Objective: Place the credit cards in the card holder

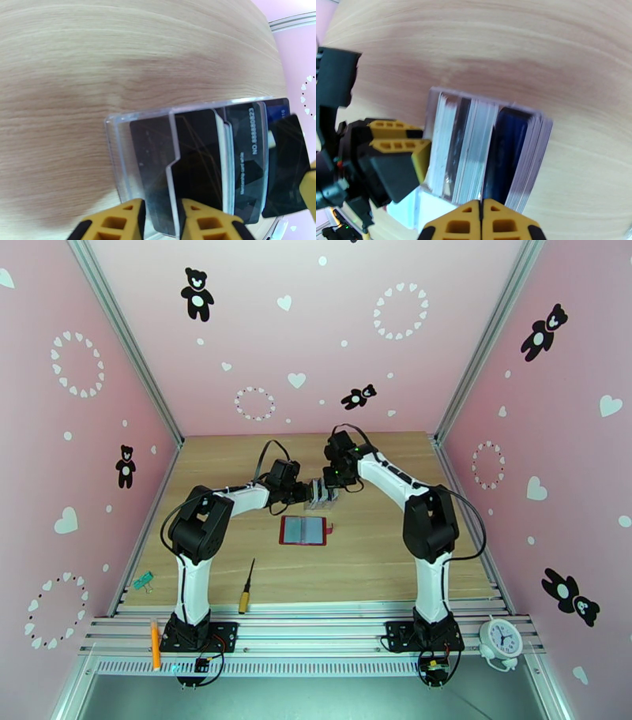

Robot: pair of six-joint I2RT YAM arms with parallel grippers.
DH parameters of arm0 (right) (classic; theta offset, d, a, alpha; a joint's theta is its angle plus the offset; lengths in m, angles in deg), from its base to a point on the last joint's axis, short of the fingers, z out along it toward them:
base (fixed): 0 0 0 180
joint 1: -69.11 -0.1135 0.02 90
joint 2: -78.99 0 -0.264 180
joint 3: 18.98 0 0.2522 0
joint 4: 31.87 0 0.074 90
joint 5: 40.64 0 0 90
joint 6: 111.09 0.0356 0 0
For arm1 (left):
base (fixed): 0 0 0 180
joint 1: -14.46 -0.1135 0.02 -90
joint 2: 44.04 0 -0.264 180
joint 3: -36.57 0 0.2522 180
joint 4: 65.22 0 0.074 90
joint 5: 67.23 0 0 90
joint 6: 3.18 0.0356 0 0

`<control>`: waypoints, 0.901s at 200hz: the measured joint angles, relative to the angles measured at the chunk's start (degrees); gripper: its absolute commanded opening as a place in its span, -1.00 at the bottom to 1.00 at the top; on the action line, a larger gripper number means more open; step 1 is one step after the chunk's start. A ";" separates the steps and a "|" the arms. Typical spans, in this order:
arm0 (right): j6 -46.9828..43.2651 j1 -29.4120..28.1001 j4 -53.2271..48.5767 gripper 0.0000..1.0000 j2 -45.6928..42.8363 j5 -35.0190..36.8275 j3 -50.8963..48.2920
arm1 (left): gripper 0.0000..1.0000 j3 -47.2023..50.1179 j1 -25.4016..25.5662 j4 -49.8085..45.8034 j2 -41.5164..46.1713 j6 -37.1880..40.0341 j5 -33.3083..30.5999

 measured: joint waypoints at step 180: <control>13.46 0.07 21.99 -1.00 -27.80 -9.84 -32.35 | -0.20 7.58 0.20 3.82 10.19 1.64 -0.24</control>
